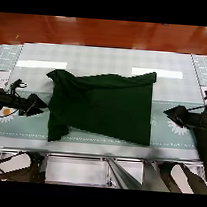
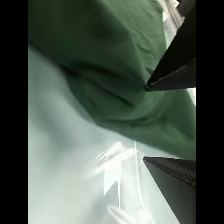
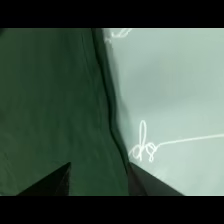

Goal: Fold the shirts.

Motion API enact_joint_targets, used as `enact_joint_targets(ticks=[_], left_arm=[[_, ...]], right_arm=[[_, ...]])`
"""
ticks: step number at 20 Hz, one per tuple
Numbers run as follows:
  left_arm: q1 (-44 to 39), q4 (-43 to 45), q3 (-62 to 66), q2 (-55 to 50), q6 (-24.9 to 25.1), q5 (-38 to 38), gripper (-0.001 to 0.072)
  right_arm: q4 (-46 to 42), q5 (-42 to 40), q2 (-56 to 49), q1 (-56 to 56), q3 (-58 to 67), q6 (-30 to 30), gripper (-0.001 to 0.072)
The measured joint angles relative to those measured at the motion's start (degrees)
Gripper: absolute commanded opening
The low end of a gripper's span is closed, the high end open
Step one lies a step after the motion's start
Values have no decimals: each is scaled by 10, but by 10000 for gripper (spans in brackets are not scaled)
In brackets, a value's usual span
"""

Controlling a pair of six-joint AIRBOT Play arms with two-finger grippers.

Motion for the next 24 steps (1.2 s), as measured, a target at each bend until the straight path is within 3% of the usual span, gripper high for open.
enact_joint_targets(ticks=[4,5,6,15,24], left_arm=[[-56,-26,-7,-26,8,17,484],[-71,-30,-6,-31,8,20,313],[-84,-27,-3,-35,8,30,36],[-118,-34,33,-44,3,35,22],[-120,-35,36,-45,1,33,22]], right_arm=[[5,8,9,-5,-18,-7,410],[4,10,10,-5,-20,-7,410],[3,12,11,-6,-21,-7,410],[-101,70,4,10,-65,61,410],[-62,31,-110,123,-87,69,404]])
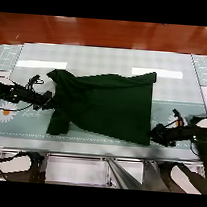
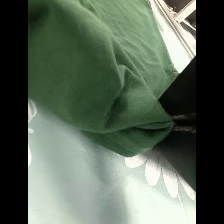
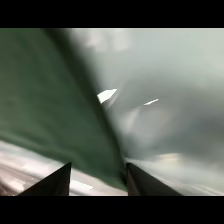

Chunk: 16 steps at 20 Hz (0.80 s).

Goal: Fold the shirts.

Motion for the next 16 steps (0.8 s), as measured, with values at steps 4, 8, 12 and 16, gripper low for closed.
enact_joint_targets(ticks=[4,8,12,16], left_arm=[[0,0,0,0,0,2,22],[5,0,4,12,6,-3,22],[18,-52,62,73,9,-16,21],[22,-133,191,162,9,2,21]], right_arm=[[74,-60,-50,57,12,-48,22],[145,-59,-61,101,78,-93,21],[139,-21,-27,108,256,-82,21],[64,18,-3,109,537,-35,21]])
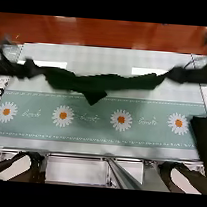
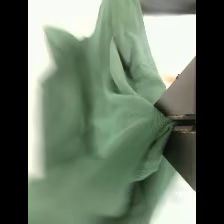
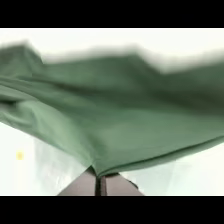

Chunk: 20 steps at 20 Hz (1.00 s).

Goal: Fold the shirts.

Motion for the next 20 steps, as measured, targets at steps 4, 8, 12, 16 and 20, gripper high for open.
enact_joint_targets(ticks=[4,8,12,16,20], left_arm=[[2,-43,165,80,-1,23,21],[16,-53,305,151,-10,33,21],[43,-38,372,240,-21,33,21],[50,39,389,325,-57,-12,21],[37,106,362,376,-102,-81,21]], right_arm=[[-57,21,7,0,280,35,20],[-84,30,37,0,432,52,21],[-127,41,112,0,465,60,21],[-180,65,197,0,437,75,21],[-230,98,268,0,363,94,21]])
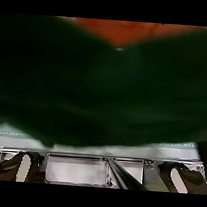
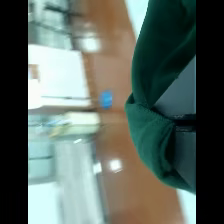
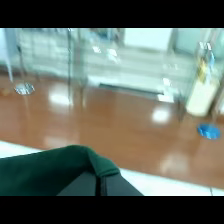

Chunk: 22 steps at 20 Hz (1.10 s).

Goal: Fold the shirts.

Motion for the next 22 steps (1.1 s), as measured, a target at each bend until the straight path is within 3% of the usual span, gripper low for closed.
enact_joint_targets(ticks=[6,12,17,22], left_arm=[[-7,17,-222,1,-23,-44,21],[-65,-64,-442,-179,84,93,21],[-155,-85,-367,-439,133,264,21],[-186,-91,-169,-661,145,329,22]], right_arm=[[-29,-14,19,0,-173,11,21],[-9,-117,-136,0,-300,-9,21],[27,-256,-344,0,-320,-28,21],[106,-381,-526,2,-277,-45,22]])
